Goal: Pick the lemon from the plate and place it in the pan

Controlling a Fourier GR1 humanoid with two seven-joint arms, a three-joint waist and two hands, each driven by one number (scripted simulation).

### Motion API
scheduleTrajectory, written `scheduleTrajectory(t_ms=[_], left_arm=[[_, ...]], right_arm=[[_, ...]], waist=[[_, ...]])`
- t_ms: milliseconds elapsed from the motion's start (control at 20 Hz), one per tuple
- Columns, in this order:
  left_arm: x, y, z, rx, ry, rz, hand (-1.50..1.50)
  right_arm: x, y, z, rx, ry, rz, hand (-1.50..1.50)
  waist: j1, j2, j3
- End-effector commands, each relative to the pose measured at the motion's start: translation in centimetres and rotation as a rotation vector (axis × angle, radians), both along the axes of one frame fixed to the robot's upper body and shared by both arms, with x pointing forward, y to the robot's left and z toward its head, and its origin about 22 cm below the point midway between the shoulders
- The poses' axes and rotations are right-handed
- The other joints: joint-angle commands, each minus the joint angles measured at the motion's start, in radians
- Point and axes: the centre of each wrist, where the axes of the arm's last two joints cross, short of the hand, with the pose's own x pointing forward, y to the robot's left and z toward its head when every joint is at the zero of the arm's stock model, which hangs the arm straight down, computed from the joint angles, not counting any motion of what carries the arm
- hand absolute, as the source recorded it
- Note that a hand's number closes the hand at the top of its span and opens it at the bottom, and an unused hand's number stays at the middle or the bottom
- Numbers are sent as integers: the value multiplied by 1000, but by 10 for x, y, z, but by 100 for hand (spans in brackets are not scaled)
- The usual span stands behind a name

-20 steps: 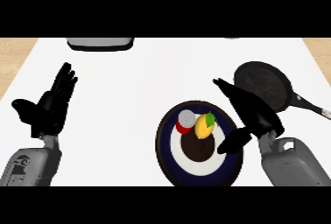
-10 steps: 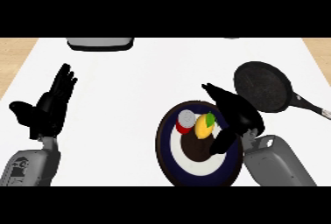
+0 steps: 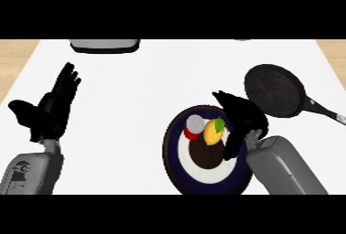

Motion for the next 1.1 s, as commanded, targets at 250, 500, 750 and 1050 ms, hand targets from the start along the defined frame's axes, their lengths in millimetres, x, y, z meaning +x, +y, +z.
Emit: scheduleTrajectory(t_ms=[250, 500, 750, 1050], left_arm=[[11, -3, -1, 11, -13, 21, 0], [-1, -4, -15, 8, -3, 8, 0], [-12, -10, -16, -5, -3, 7, 0], [-6, -4, 13, 19, -2, 11, 0]], right_arm=[[18, -6, -26, -11, 31, 7, -150], [0, 17, -46, -60, 64, 20, -150], [20, 15, -44, -72, 125, 19, -150], [14, 14, -77, -43, 150, 69, 150]], waist=[[-1, 1, 0], [-1, 0, 0], [2, 0, 0], [3, 0, 0]])
